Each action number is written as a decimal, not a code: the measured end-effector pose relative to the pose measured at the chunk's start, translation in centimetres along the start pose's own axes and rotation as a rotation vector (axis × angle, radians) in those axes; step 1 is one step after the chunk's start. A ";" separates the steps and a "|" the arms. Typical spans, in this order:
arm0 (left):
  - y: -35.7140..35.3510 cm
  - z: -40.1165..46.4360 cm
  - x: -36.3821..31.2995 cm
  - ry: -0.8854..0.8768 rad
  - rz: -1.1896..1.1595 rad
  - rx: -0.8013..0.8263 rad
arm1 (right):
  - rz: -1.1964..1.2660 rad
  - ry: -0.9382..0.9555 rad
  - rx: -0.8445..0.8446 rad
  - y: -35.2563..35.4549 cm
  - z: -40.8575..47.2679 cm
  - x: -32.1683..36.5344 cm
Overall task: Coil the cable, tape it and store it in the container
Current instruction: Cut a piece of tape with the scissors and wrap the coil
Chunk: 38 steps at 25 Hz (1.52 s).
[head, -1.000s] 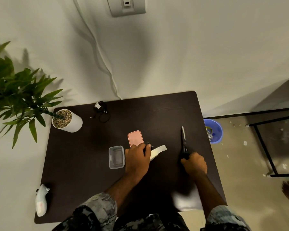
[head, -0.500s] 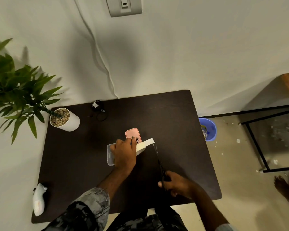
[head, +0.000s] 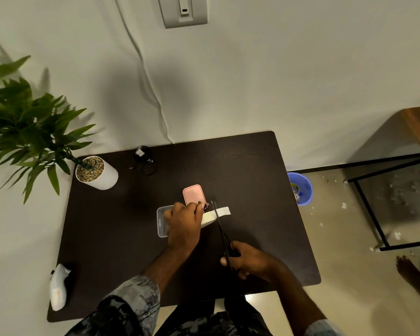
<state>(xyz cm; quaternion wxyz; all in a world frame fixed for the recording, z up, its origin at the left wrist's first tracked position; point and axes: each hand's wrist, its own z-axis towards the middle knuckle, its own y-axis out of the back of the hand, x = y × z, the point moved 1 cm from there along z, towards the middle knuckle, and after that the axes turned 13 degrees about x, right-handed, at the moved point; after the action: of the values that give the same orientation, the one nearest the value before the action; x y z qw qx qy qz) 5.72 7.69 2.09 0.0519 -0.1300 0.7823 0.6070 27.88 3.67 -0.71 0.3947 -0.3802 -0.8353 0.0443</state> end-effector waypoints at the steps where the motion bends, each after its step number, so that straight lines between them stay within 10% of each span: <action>1: 0.0 -0.2 -0.1 -0.020 0.018 -0.009 | -0.011 0.002 -0.011 -0.1 -0.1 0.1; 11: 0.7 -1.0 -0.7 0.102 -0.026 -0.002 | 0.096 0.061 -0.441 -0.9 -0.4 -1.0; 18: 0.2 -1.4 -1.0 0.064 0.066 0.071 | -0.314 -0.333 -0.709 2.7 -0.8 -4.1; 38: -1.0 -0.1 -2.2 0.077 -0.168 0.253 | -0.689 -0.728 -0.672 5.8 -1.3 -1.0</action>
<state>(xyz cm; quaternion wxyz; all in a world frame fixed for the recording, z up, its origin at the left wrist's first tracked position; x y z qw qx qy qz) 8.10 7.64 1.72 0.0886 -0.2107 0.8404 0.4915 32.67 6.77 -2.61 -0.0666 -0.1518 -0.9601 -0.2251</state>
